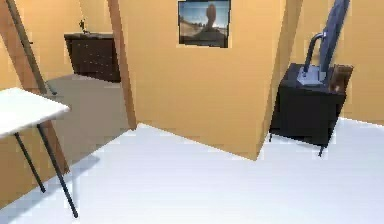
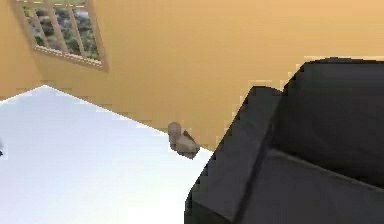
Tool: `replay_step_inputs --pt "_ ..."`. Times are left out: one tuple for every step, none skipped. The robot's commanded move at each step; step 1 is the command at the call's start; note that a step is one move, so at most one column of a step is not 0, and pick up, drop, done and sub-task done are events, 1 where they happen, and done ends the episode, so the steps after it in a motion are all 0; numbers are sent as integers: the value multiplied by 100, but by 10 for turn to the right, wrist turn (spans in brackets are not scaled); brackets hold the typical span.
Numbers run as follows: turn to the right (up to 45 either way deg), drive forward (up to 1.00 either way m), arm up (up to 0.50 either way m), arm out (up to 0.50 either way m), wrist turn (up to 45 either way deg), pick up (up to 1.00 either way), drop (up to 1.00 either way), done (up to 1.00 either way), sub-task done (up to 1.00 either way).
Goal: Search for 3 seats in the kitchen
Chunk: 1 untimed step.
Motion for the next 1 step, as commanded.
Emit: replay_step_inputs --pt "-450 0 0 0 0 0 0 0 0"
